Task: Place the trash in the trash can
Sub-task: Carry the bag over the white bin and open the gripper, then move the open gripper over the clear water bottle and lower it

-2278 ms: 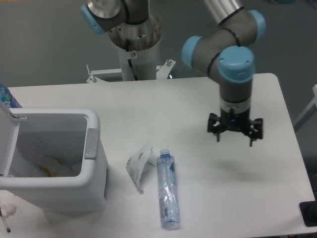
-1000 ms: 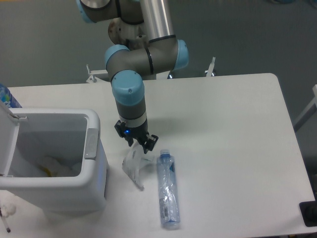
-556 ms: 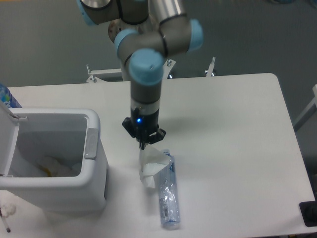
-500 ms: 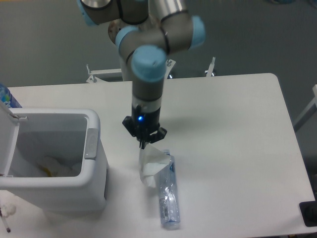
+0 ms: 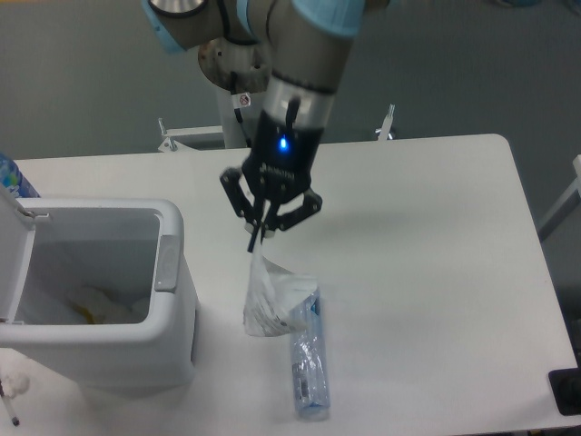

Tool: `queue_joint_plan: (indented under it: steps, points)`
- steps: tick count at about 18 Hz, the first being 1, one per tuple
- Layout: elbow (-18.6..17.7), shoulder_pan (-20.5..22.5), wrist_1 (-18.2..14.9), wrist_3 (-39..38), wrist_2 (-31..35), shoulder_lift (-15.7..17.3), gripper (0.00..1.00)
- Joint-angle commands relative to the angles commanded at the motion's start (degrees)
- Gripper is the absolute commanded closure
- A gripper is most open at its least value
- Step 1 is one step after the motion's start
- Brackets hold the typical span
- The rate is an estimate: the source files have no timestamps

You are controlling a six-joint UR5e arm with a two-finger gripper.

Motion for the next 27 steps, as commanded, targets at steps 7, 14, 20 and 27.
queue_joint_plan:
  steps: [7,14,20,27]
  points:
    - [-0.87,-10.71,0.88,-5.20,-0.09,2.12,0.67]
    - [-1.49,-15.03,2.20,-4.77,0.08,2.21,0.00]
    - [3.86,-1.61,2.20,-7.04,0.17,-6.39,0.00]
    - [11.69,4.57,1.93,-6.43,6.91,-24.67,0.00]
